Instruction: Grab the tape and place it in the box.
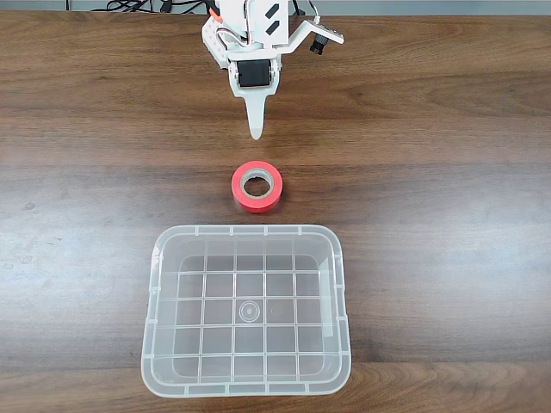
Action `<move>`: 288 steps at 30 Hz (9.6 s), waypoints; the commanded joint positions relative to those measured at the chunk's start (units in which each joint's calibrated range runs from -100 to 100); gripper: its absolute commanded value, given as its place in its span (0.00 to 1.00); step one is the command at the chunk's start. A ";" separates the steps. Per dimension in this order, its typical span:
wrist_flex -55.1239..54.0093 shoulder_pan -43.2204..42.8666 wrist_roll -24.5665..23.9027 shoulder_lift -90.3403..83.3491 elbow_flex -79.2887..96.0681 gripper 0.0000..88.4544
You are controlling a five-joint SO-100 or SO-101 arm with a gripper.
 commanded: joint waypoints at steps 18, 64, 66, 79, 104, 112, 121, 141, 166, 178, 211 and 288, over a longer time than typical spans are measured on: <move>-1.55 -0.69 0.18 -0.80 -0.65 0.01; -1.20 3.92 0.44 0.33 -19.49 0.01; -1.12 4.72 1.44 0.41 -22.29 0.01; 9.50 5.09 2.28 42.16 -61.36 0.01; -7.97 1.21 4.92 80.38 -53.48 0.02; -8.82 1.65 5.66 80.38 -51.37 0.02; -7.80 2.02 5.66 80.29 -51.11 0.21; -13.36 3.33 5.71 81.66 -45.50 0.21; -10.88 4.14 6.92 86.25 -50.67 0.05; 10.01 3.33 6.55 70.16 -75.64 0.05; 15.49 1.94 3.97 102.02 -125.84 0.05; 33.90 2.46 2.97 80.62 -122.86 0.02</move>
